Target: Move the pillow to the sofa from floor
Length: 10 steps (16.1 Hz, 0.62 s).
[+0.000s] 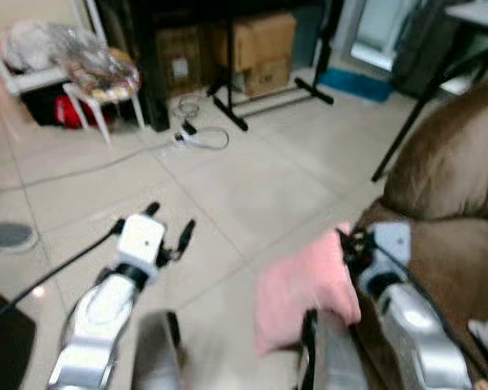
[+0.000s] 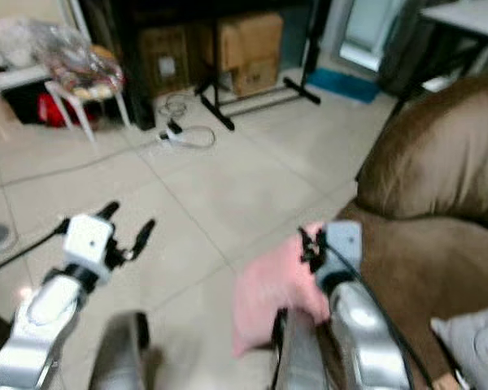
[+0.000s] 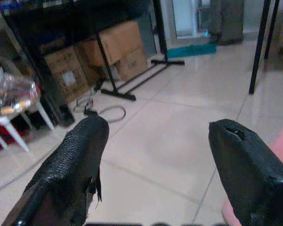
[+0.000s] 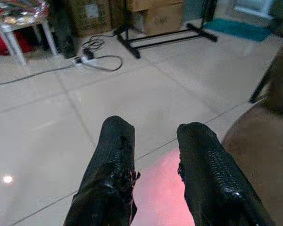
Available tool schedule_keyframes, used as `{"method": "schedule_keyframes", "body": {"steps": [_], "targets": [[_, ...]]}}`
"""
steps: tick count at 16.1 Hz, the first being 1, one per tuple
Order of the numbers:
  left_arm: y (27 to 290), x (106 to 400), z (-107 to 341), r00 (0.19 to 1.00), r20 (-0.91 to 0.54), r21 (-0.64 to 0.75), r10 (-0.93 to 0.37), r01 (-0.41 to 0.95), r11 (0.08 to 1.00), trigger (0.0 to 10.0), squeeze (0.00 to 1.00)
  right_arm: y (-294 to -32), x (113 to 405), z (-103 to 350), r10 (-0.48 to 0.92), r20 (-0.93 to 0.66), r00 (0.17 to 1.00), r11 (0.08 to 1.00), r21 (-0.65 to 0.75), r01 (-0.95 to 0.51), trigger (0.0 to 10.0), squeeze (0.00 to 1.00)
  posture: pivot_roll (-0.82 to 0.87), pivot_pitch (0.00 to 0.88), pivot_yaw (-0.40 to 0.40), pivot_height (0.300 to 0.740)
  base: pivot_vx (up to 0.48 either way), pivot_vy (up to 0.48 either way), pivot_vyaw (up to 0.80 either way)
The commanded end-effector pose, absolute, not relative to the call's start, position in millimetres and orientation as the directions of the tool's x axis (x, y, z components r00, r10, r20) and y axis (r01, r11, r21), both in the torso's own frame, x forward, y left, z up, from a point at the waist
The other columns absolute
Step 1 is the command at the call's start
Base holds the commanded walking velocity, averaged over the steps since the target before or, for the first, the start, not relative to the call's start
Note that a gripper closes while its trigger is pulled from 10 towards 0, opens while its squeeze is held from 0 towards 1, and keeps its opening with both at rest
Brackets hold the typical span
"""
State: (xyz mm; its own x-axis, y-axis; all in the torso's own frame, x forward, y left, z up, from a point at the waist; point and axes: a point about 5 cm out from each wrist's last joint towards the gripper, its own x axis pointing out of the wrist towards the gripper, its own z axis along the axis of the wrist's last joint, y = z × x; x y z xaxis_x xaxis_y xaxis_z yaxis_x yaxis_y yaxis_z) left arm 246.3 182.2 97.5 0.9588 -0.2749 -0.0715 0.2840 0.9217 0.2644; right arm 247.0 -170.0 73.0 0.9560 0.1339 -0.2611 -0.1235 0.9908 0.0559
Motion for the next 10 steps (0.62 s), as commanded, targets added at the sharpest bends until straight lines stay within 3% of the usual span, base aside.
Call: {"method": "schedule_keyframes", "body": {"steps": [1,6,7,8,10], "targets": [[183.0,243.8,91.9,0.952,-0.105,0.266,-0.286,0.304,0.915,10.0,0.0,-163.9,250.2,76.0,0.171,-0.263,0.95,0.985,0.066,-0.159,10.0,0.0,0.04,0.014,-0.028,0.45,0.0,0.0,0.0],[178.3,244.2,89.6,0.934,-0.129,0.266,-0.332,0.355,0.896,10.0,0.0,-161.4,254.0,67.9,0.234,-0.337,0.912,0.971,0.03,-0.237,10.0,0.0,0.04,0.014,-0.026,0.395,0.0,0.0,0.0],[176.8,244.8,88.2,0.925,-0.143,0.264,-0.352,0.378,0.887,10.0,0.0,-161.1,257.7,62.5,0.246,-0.364,0.899,0.966,0.017,-0.257,10.0,0.85,0.04,0.015,-0.023,0.395,0.0,0.0,0.0],[175.8,245.0,87.5,0.919,-0.149,0.262,-0.364,0.392,0.882,10.0,0.0,-161.2,259.8,59.9,0.246,-0.375,0.894,0.965,0.014,-0.26,10.0,1.0,0.04,0.015,-0.023,0.395,0.0,0.0,0.0],[170.7,246.2,85.7,0.886,-0.172,0.252,-0.43,0.462,0.85,10.0,0.0,-168.9,277.8,50.6,0.161,-0.414,0.896,0.985,0.007,-0.173,10.0,1.0,0.04,0.014,-0.02,0.395,0.0,0.0,0.0]]}}
